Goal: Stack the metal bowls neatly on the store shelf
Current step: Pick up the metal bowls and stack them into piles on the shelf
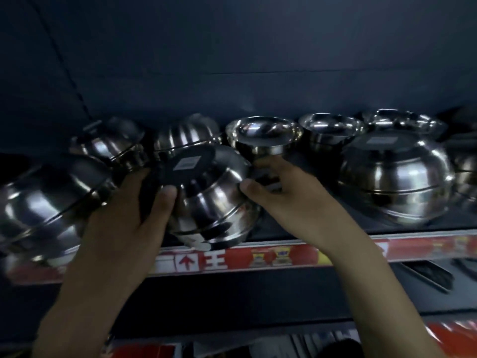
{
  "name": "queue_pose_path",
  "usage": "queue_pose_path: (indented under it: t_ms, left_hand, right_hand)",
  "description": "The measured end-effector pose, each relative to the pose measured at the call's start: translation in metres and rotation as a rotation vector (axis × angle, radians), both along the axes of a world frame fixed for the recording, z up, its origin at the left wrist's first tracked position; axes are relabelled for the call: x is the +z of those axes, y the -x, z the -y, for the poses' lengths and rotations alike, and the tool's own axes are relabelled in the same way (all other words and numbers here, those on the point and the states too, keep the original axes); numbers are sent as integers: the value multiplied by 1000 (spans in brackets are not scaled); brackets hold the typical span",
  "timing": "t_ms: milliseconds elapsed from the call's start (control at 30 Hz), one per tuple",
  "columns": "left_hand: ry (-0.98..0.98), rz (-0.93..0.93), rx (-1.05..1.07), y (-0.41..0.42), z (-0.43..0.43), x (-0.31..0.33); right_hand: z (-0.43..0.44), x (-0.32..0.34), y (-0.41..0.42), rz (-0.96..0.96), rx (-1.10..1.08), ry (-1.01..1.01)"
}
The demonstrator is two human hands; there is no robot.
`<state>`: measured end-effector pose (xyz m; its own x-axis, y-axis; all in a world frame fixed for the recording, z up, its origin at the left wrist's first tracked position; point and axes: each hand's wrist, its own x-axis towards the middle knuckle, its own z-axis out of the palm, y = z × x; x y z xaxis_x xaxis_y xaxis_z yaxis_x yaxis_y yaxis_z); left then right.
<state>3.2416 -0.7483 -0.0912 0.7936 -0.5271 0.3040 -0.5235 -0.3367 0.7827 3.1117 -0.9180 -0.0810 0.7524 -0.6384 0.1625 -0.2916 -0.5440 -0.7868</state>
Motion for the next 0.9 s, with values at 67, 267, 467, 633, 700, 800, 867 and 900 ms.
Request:
queue_pose_path:
  t_ms: [67, 267, 467, 633, 700, 800, 867, 900]
  left_hand:
    - [-34, -6, 11, -2, -2, -5]
    - [-22, 101, 18, 1, -3, -13]
    - [-25, 149, 79, -9, -4, -16]
    - [31, 190, 145, -10, -3, -8]
    - [26, 188, 160, -7, -1, -5]
    - [41, 187, 169, 0, 0, 1]
    - [68, 201, 162, 7, 1, 7]
    - [77, 206, 154, 12, 2, 10]
  right_hand:
    - [-5, -3, -4, 33, -24, -25]
    - [-4, -9, -7, 77, 2, -81]
    - [-5, -18, -15, 110, 27, -131]
    - [-5, -22, -20, 159, 33, -167]
    - [-5, -20, -18, 187, 42, -195]
    - [-2, -13, -12, 220, 66, -193]
    - [1, -6, -6, 252, 83, -186]
    - [3, -2, -1, 274, 93, -188]
